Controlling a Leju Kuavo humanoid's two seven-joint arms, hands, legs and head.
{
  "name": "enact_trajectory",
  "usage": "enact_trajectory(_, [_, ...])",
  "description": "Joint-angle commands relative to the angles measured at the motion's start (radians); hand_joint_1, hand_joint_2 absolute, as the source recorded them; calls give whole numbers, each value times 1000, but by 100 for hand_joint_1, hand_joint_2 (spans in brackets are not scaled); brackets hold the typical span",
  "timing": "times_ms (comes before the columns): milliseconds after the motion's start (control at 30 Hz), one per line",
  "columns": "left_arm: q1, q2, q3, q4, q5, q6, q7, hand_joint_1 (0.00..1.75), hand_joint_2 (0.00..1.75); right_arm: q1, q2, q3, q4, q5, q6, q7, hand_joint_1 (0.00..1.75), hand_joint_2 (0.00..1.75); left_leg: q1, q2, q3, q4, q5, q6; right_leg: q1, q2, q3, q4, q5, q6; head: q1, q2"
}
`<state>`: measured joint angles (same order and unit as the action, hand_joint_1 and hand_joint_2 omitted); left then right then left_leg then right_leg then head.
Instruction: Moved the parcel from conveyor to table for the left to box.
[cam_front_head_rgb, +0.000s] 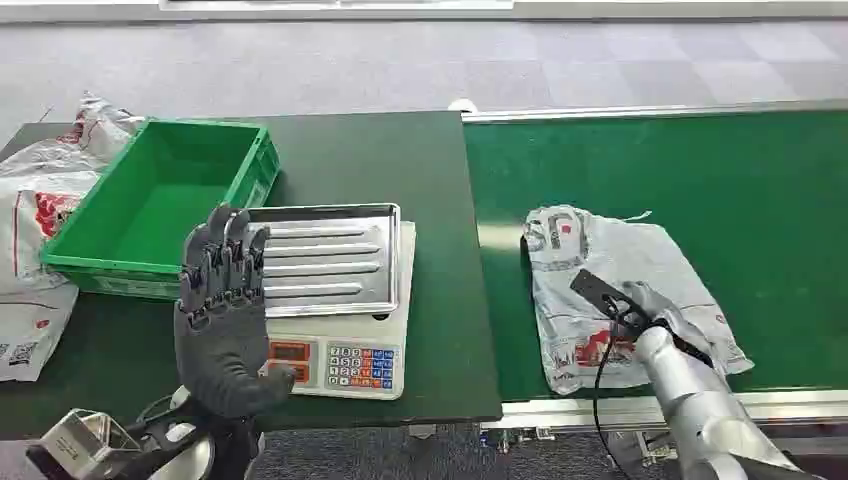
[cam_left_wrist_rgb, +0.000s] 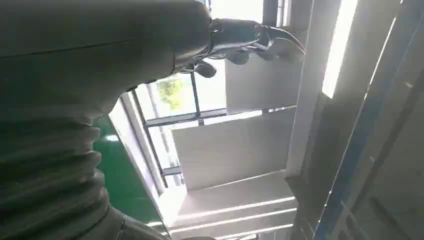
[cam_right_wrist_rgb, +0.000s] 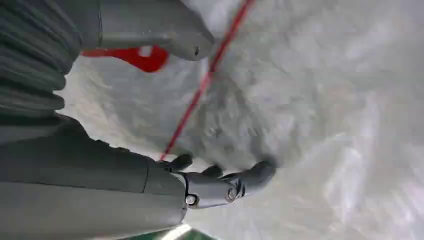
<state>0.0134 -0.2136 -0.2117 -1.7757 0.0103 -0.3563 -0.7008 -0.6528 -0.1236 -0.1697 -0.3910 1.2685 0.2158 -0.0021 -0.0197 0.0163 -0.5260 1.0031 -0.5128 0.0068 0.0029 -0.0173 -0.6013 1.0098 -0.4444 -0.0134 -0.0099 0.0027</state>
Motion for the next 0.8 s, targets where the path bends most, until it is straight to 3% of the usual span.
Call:
enact_trajectory(33, [-75,-4,-12,132,-10,1,3,0,175,15,-15,121,90,18,49,1,0,175,0,-2,3,-3,1,-2,0,0,3,-3,0,1,-1,0])
enact_trajectory(167, [-72,-2,-11,130,-9,0,3,0,175,9,-15,121,91,18,54,2,0,175,1,-2,4,-3,1,-3,0,1,5,-4,0,1,-1,0])
enact_trajectory(233, [-57,2,-6,112,-4,14,3,0,175,11,3,141,79,18,61,-107,0,175,1,-2,4,-4,1,-3,0,1,5,-4,1,1,0,0])
enact_trajectory(500, [-15,12,10,74,4,30,3,0,175,22,39,166,46,6,19,-168,2,175,1,3,4,-2,0,-2,0,5,4,-2,1,0,-1,0])
enact_trajectory(533, [-15,13,11,73,6,29,3,0,175,17,40,166,46,-1,23,-181,175,175,1,4,6,-4,0,-3,0,6,5,-3,1,1,0,0])
enact_trajectory(800, [-26,22,18,70,11,30,3,0,175,-9,43,177,35,-12,-5,-198,175,175,1,3,3,-1,0,-2,0,5,3,-1,1,1,-1,0])
